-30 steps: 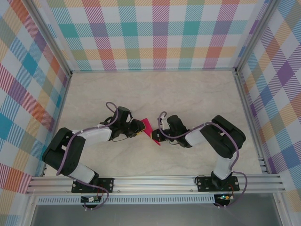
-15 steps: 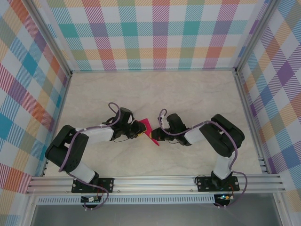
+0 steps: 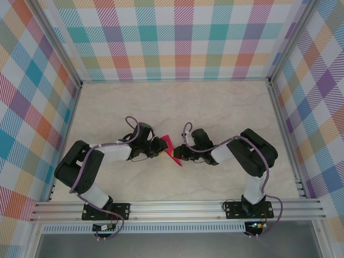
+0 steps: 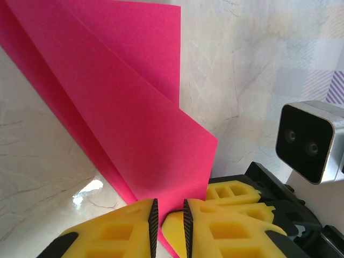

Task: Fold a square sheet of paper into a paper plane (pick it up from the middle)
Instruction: Fold the wing for the fifth time at the center of the table.

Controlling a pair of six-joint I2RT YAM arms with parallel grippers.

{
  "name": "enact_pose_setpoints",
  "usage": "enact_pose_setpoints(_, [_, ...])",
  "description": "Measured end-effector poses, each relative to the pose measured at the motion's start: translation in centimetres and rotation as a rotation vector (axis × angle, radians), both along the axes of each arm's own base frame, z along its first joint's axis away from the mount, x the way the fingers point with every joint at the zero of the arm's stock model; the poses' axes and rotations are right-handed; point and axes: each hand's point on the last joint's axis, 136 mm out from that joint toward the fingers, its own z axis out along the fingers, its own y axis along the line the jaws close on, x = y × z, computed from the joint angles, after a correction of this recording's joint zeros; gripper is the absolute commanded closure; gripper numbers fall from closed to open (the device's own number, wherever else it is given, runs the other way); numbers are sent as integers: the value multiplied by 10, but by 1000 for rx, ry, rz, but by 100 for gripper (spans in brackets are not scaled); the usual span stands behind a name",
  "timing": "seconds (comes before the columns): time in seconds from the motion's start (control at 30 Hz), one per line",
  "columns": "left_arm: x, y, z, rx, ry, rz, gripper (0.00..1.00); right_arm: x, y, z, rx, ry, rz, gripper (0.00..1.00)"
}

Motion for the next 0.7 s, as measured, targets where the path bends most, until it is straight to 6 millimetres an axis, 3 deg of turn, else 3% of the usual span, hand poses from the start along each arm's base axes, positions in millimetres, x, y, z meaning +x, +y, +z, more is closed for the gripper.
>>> enact_pose_setpoints(0.7, [2, -2, -10, 19, -14, -32, 82, 0, 2, -3, -14, 109, 0, 95])
